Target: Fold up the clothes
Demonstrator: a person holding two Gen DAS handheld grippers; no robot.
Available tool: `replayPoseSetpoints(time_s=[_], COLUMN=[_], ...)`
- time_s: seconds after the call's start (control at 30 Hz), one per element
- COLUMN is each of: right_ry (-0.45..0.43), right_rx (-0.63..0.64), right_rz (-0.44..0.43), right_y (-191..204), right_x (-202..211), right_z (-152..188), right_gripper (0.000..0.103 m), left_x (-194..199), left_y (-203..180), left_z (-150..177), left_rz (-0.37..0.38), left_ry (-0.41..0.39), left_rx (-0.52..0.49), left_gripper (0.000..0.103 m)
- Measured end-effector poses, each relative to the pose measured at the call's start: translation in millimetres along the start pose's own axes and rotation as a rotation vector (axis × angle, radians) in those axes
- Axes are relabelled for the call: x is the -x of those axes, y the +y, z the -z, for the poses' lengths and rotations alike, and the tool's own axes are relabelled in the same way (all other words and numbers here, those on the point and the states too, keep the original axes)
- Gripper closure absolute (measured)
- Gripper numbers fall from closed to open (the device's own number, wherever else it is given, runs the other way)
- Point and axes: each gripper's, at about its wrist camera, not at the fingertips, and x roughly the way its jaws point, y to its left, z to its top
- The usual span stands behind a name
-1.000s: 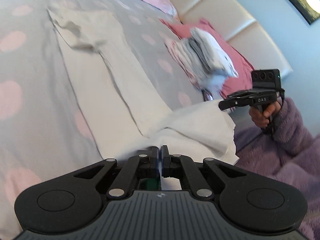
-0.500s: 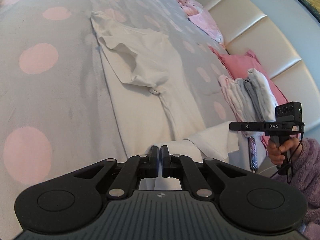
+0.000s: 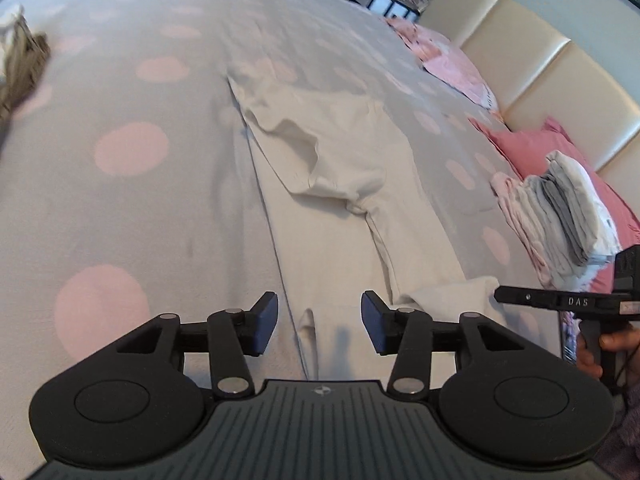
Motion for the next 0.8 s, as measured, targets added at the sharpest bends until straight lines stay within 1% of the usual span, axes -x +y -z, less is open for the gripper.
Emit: replayPoseSetpoints(time_s=[0.07, 0.13, 0.17, 0.2, 0.23, 0.27, 0.3, 0.33, 0.37, 0.4, 0.47, 0.53, 0.63, 0.7, 0.8], right_ry=[-0.022, -0.046, -0.069, -0.105, -0.141, -0.177, -0.214, -0.257, -0.301, -0.342, -0.423, -0.474, -0.492, -0.478, -0.452], right_rx=[-0.007, -0.014, -0.002, 0.019, 0.040, 0.071, 0.118, 0.166, 0.201, 0.227, 0.259, 0.257, 0.260, 0.273, 0.290], right_rz=[0.049, 0.096, 0.122, 0.151, 0.180, 0.209, 0.239, 0.266, 0.275, 0.266, 0.224, 0.209, 0.207, 0.189, 0.223], right_y=[5.2, 8.6, 11.0, 14.1, 17.2, 21.1, 26.6, 32.8, 37.9, 42.1, 48.3, 53.9, 61.1, 64.4, 70.4], right_x=[3.1, 7.7, 11.6, 16.7, 21.8, 26.4, 30.7, 35.3, 40.6, 46.2, 57.2, 62.9, 63.2, 60.2, 53.4], right_z=[5.5, 10.3, 12.0, 13.8, 15.7, 17.4, 18.8, 20.3, 22.4, 24.6, 30.7, 36.2, 43.8, 48.7, 58.6], right_gripper=[0.052, 0.045, 0.042, 0.036, 0.033, 0.031, 0.025, 0.015, 0.011, 0.009, 0.009, 0.004, 0.004, 0.004, 0.004], left_x=[9.0, 18.5, 23.0, 28.0, 32.7, 35.7, 38.2, 40.7, 42.4, 43.7, 44.5, 44.9, 45.0, 44.1, 41.5], left_y=[-12.2, -26.3, -33.0, -39.3, -44.7, -49.1, -53.0, -57.0, -60.5, -63.8, -70.0, -76.4, -84.8, -88.3, -88.9], left_z=[5.6, 12.4, 16.1, 21.2, 26.5, 30.8, 34.8, 38.7, 42.6, 46.5, 53.1, 58.8, 67.0, 72.2, 79.4], left_rz=[-0.043, -0.117, -0.154, -0.186, -0.210, -0.222, -0.229, -0.237, -0.245, -0.252, -0.267, -0.273, -0.244, -0.229, -0.202], left_ry=[-0.038, -0.097, -0.133, -0.175, -0.214, -0.237, -0.253, -0.270, -0.282, -0.292, -0.304, -0.315, -0.321, -0.319, -0.294], left_rx=[-0.051, -0.117, -0.146, -0.168, -0.183, -0.190, -0.196, -0.201, -0.202, -0.200, -0.201, -0.204, -0.217, -0.216, -0.199], left_gripper=[0.060, 0.059, 0.056, 0.049, 0.046, 0.043, 0.043, 0.042, 0.041, 0.041, 0.040, 0.040, 0.040, 0.040, 0.040])
